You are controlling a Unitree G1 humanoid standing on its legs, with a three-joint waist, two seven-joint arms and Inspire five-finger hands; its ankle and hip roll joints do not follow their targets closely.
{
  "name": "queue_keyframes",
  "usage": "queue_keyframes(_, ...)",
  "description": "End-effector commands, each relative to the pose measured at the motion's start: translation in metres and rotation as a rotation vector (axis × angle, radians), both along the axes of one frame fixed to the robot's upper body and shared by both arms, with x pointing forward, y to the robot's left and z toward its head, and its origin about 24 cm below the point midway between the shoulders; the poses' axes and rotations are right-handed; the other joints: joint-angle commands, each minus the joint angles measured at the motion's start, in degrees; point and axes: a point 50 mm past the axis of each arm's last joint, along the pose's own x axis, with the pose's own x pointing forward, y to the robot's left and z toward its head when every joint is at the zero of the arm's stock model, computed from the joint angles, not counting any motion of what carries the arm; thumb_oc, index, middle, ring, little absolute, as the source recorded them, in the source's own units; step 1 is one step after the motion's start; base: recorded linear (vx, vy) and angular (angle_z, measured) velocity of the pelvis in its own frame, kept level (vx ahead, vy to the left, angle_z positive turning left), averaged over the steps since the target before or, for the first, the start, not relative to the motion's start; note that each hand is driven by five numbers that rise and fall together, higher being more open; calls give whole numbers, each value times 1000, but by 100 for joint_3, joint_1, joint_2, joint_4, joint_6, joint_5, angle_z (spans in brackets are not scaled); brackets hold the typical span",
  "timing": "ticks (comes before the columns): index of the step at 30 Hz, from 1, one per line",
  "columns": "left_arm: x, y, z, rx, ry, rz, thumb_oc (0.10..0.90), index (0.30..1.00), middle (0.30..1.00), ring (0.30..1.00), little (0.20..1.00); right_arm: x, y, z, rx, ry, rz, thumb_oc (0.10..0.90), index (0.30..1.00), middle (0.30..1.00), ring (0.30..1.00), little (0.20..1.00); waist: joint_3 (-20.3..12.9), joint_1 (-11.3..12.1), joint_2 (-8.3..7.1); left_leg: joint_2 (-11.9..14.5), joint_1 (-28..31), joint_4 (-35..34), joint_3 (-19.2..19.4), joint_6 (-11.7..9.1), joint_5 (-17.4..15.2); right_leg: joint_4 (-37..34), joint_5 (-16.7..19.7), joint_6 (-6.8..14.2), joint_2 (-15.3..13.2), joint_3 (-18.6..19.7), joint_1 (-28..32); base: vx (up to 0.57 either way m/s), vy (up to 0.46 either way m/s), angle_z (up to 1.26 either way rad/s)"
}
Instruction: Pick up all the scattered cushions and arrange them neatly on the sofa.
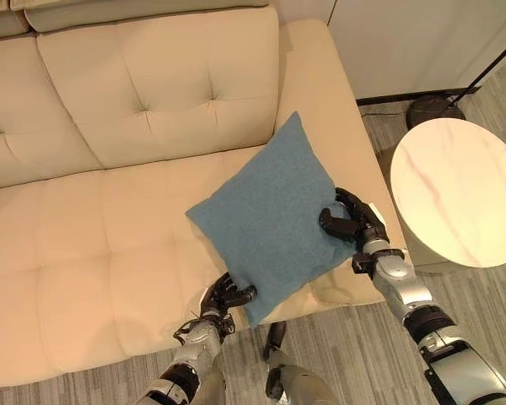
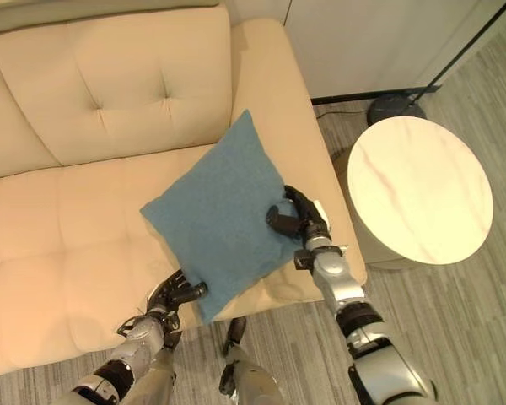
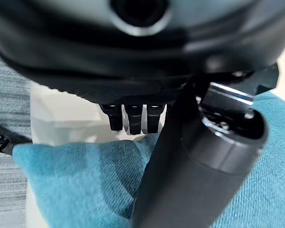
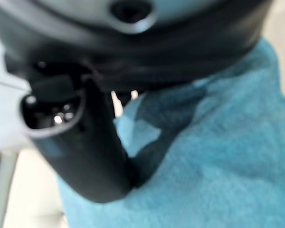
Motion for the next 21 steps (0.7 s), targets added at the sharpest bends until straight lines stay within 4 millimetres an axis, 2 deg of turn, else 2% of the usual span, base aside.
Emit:
queue_keyframes(1, 36, -39, 41, -86, -178, -53, 800, 900, 900, 900, 900, -11, 80, -3, 183, -44, 254, 800, 900, 900, 900, 900, -80, 174, -310, -339, -249, -284, 332, 150, 234, 159, -675, 311, -38, 808, 30, -11, 4, -7)
queue_keyframes(2, 43, -44, 51, -104, -215, -48, 800, 900, 900, 900, 900, -15, 92, -6, 231, -38, 275, 800, 900, 900, 900, 900, -68, 151, -300, -339, -244, -279, 344, 155, 227, 153, -671, 318, -40, 829, 31, -8, 5, -8)
queue_keyframes(3, 44, -46, 54, -113, -227, -51, 729, 794, 794, 794, 794, -18, 96, -7, 247, -37, 285, 566, 549, 549, 549, 549, -60, 144, -298, -338, -236, -278, 346, 157, 223, 153, -672, 320, -42, 839, 43, -8, 5, -7)
queue_keyframes(4, 44, -46, 54, -113, -227, -51, 729, 794, 794, 794, 794, -18, 96, -7, 247, -37, 285, 566, 549, 549, 549, 549, -60, 144, -298, -338, -235, -278, 346, 157, 223, 153, -672, 320, -42, 839, 43, 0, 3, -7)
queue_keyframes(5, 49, -49, 63, -143, -264, -39, 400, 300, 300, 300, 300, -21, 101, -7, 282, -39, 296, 400, 300, 300, 300, 300, -58, 134, -288, -349, -219, -275, 355, 167, 211, 153, -676, 321, -41, 860, 57, -1, 3, -5)
queue_keyframes(11, 53, -49, 79, -209, -328, -6, 400, 300, 300, 300, 300, -31, 98, -12, 316, -45, 289, 400, 300, 300, 300, 300, -104, 95, -239, -370, -178, -261, 329, 193, 187, 166, -698, 327, -61, 858, 112, 0, 1, -1)
queue_keyframes(13, 53, -43, 83, -220, -354, 7, 400, 300, 300, 300, 300, -37, 83, -15, 312, -52, 249, 400, 300, 300, 300, 300, -139, 90, -191, -362, -83, -260, 337, 205, 142, 187, -746, 315, -64, 860, 199, 0, 0, 0)
queue_keyframes(14, 53, -43, 83, -220, -354, 7, 400, 300, 300, 300, 300, -37, 83, -15, 312, -52, 249, 400, 300, 300, 300, 300, -153, 80, -192, -371, -108, -257, 327, 208, 156, 185, -736, 320, -72, 850, 181, 11, -7, 5)
queue_keyframes(15, 51, -37, 82, -218, -362, 11, 400, 300, 300, 300, 300, -43, 70, -19, 305, -54, 213, 400, 300, 300, 300, 300, -203, 64, -158, -381, -56, -250, 316, 217, 134, 202, -771, 312, -80, 864, 238, 15, -16, 8)
queue_keyframes(17, 48, -31, 81, -215, -367, 16, 400, 300, 300, 300, 300, -48, 58, -23, 292, -51, 176, 400, 300, 300, 300, 300, -255, 54, -134, -372, 18, -242, 309, 220, 91, 222, -813, 305, -84, 870, 320, 20, -25, 11)
queue_keyframes(21, 40, -22, 83, -237, -393, 41, 400, 300, 300, 300, 300, -59, 41, -30, 217, -42, 113, 400, 300, 300, 300, 300, -434, 16, -56, -386, 125, -235, 287, 244, 63, 299, -866, 305, -106, 854, 412, 11, -15, 9)
